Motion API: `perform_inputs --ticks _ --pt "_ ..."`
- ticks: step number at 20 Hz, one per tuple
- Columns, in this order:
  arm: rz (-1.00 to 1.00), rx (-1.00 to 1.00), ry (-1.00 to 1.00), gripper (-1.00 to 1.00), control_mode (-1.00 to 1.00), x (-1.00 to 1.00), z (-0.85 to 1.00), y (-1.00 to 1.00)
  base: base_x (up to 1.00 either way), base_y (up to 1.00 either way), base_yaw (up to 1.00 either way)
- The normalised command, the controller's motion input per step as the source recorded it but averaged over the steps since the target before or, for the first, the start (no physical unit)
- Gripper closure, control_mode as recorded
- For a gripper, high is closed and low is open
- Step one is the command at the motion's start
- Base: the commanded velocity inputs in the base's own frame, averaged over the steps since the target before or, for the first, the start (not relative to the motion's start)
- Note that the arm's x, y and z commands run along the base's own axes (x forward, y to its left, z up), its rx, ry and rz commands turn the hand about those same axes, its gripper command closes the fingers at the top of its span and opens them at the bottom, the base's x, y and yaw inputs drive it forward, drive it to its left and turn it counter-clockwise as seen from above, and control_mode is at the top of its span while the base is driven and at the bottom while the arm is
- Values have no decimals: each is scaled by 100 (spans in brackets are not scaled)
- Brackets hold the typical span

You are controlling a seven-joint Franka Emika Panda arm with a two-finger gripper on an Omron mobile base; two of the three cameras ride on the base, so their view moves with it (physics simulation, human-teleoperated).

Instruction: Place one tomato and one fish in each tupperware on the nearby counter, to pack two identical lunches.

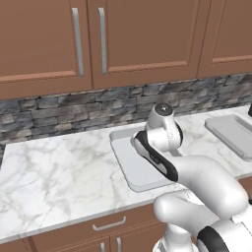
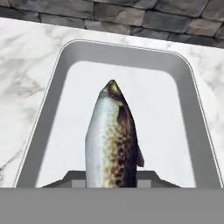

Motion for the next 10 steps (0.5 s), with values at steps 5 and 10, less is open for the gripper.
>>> perform_inputs --ticks 5,10 --pt "0 6 0 100 -100 0 -54 0 0 0 0" --pt "0 1 0 100 -100 6 -47 1 0 0 0"
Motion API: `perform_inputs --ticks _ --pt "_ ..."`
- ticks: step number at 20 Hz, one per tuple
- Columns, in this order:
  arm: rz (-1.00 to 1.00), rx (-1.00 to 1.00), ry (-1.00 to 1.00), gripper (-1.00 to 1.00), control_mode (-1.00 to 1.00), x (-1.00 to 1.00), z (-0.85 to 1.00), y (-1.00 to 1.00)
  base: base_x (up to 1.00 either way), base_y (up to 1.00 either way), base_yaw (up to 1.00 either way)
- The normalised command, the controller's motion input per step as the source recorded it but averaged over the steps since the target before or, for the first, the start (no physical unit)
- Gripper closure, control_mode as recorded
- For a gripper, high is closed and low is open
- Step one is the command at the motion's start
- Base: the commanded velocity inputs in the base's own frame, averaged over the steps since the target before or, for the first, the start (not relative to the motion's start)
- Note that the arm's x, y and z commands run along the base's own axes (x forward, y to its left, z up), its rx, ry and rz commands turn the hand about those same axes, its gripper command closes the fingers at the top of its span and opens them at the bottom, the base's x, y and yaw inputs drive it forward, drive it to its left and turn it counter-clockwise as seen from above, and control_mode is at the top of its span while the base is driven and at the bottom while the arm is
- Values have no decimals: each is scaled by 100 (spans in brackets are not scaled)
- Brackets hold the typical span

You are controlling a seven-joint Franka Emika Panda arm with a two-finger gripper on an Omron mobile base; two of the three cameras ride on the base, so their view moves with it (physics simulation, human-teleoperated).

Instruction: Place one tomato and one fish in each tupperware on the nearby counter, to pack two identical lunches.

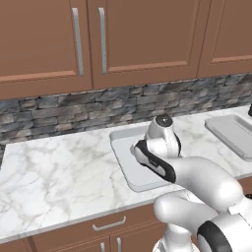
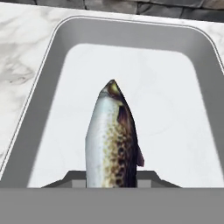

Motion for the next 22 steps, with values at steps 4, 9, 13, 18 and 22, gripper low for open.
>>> perform_inputs --ticks 4,9,13,18,22 --pt "0 0 0 100 -100 13 -41 6 0 0 0" --pt "-1 0 0 100 -100 15 -33 8 0 0 0" --pt "0 0 0 100 -100 11 -25 0 0 0 0" --pt "0 1 0 100 -100 17 -19 0 0 0 0" --pt "0 0 0 100 -100 18 -22 0 0 0 0"
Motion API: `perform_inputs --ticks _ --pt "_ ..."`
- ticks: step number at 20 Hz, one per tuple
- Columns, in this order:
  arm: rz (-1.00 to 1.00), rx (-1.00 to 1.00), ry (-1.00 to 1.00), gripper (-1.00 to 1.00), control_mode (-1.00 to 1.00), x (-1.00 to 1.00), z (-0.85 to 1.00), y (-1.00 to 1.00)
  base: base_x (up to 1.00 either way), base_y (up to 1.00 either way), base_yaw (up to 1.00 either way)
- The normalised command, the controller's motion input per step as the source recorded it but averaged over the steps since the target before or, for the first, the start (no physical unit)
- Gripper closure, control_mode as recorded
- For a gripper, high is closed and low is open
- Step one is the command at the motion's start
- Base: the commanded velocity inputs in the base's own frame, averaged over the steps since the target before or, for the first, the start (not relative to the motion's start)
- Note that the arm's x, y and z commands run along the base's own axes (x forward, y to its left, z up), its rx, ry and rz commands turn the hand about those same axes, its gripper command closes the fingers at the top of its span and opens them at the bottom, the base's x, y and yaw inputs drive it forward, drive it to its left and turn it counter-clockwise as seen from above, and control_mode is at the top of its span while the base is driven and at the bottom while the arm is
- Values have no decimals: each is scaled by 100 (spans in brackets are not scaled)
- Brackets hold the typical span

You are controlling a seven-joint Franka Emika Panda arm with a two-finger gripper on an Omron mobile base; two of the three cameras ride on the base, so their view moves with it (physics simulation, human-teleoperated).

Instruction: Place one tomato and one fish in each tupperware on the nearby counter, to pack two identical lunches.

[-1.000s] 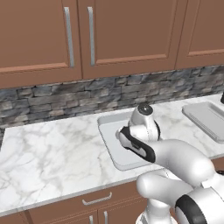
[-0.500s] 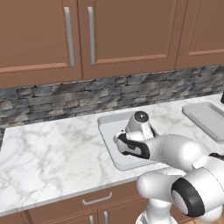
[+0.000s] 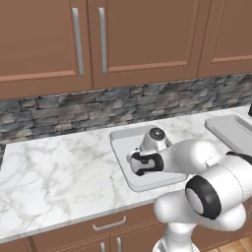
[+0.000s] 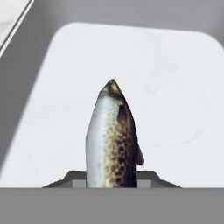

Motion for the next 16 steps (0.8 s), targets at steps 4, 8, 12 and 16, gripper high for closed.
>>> perform_inputs --ticks 4,8,12,16 --pt "0 0 0 100 -100 18 -31 0 0 0 0" --pt "0 0 0 100 -100 17 -29 0 0 0 0" --pt "0 0 0 100 -100 27 -19 4 0 0 0" --pt "-1 0 0 100 -100 36 -14 13 0 0 0"
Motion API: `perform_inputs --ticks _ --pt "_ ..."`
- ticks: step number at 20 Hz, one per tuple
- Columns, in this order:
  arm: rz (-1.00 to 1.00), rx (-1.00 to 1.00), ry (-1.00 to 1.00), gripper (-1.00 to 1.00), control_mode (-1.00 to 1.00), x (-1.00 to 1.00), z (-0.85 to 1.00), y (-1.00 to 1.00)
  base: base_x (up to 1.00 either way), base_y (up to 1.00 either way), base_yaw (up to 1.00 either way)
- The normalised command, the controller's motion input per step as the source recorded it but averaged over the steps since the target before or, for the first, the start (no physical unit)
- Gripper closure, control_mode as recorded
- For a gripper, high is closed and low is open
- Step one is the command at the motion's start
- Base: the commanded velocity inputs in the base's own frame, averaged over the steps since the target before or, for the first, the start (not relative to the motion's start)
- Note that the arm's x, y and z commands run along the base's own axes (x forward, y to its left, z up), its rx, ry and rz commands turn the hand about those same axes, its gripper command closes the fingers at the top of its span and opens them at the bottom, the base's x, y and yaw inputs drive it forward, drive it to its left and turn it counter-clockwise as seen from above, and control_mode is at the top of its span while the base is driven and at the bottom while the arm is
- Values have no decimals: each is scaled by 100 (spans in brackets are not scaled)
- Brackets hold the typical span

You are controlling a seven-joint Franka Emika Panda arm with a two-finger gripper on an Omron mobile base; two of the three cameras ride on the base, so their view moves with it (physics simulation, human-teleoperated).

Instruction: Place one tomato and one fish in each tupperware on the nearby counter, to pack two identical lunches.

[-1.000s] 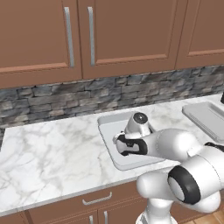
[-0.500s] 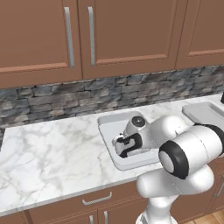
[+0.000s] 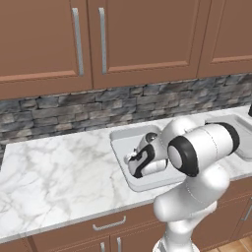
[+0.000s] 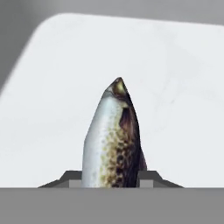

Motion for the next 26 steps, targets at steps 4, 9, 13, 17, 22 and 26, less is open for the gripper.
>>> perform_inputs --ticks 4,9,13,17,22,26 --pt "-2 0 0 -100 -100 20 -9 12 0 0 0" --pt "-7 0 -4 -100 -100 -33 20 -27 0 0 0" --pt "-11 0 -6 -100 -100 -35 63 -52 0 0 0" --pt "-7 0 0 -100 -100 -15 97 -30 0 0 0" --pt "-2 0 0 -100 -100 -41 94 -32 0 0 0" --pt "0 0 0 -100 -100 -66 75 -29 0 0 0"
